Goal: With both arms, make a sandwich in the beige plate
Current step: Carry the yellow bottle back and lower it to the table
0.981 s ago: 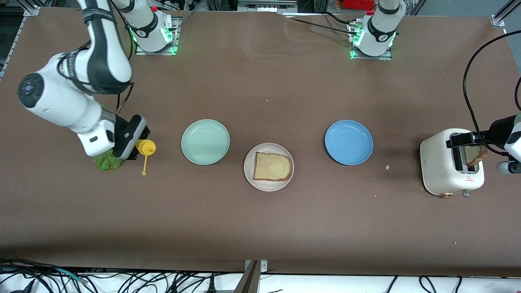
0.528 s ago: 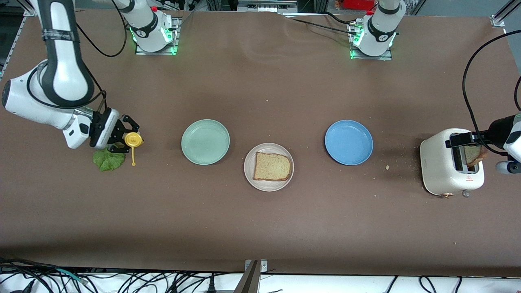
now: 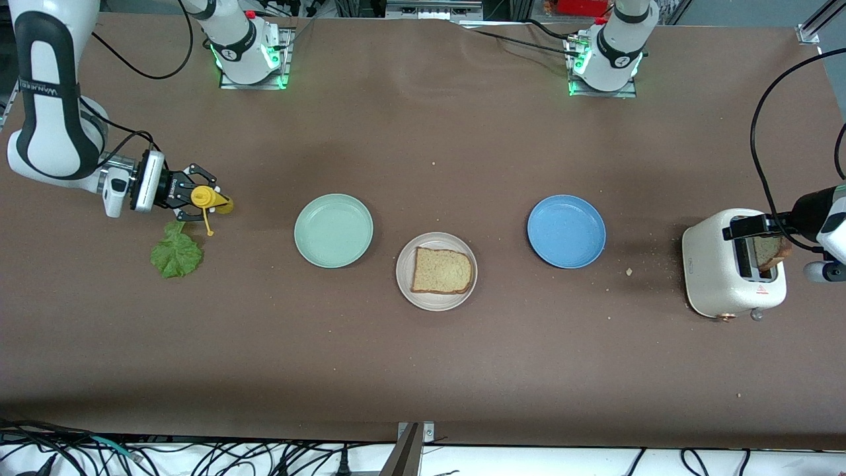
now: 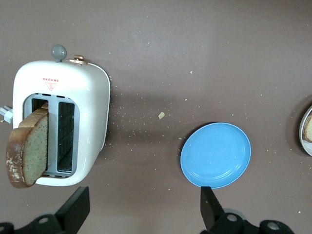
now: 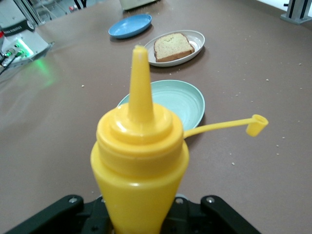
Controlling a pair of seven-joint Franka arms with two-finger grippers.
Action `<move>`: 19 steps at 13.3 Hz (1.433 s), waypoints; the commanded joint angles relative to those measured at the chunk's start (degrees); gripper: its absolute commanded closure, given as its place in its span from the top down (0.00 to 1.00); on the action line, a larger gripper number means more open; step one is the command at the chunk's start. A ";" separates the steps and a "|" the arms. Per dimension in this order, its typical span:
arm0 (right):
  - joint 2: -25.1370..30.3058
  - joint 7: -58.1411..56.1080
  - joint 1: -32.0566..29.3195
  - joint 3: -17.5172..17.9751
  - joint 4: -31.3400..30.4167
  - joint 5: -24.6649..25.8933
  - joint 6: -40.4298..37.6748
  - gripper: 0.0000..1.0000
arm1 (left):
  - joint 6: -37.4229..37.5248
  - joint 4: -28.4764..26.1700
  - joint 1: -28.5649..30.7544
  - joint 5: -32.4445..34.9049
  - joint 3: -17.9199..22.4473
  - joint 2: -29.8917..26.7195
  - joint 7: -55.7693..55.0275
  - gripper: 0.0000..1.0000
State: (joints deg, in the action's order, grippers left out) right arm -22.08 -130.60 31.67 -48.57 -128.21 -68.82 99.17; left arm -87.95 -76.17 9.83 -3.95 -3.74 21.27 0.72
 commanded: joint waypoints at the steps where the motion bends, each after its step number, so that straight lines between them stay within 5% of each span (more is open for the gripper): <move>1: -6.55 -7.71 -1.34 0.14 0.68 -6.04 -5.72 0.00 | 0.59 -0.12 -0.08 2.10 -0.39 -0.87 -0.02 1.00; 9: -12.55 -15.39 -3.10 0.67 0.86 -10.54 -8.99 0.00 | 0.59 -0.12 -0.25 2.10 -0.48 -0.96 -0.02 1.00; 10: -12.63 -15.39 -3.10 0.67 0.86 -10.54 -8.99 0.06 | 0.59 -0.12 -0.25 2.10 -0.48 -0.96 -0.02 1.00; 13: -13.16 -15.39 -3.10 0.67 1.03 -10.54 -8.99 0.55 | 0.59 -0.12 -0.25 2.10 -0.48 -0.96 -0.02 1.00; 17: -13.60 -15.39 -3.36 0.67 1.12 -10.98 -9.08 0.75 | 0.59 -0.04 -0.25 2.10 -0.57 -0.96 -0.02 1.00; 19: -13.69 -15.12 -4.24 0.58 1.38 -10.55 -9.08 1.00 | 0.59 -0.04 -0.34 2.10 -0.66 -1.05 -0.02 1.00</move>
State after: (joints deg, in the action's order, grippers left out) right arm -34.74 -145.10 29.10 -48.27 -127.91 -78.62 91.55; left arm -87.95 -76.17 9.74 -3.95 -4.00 21.10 0.72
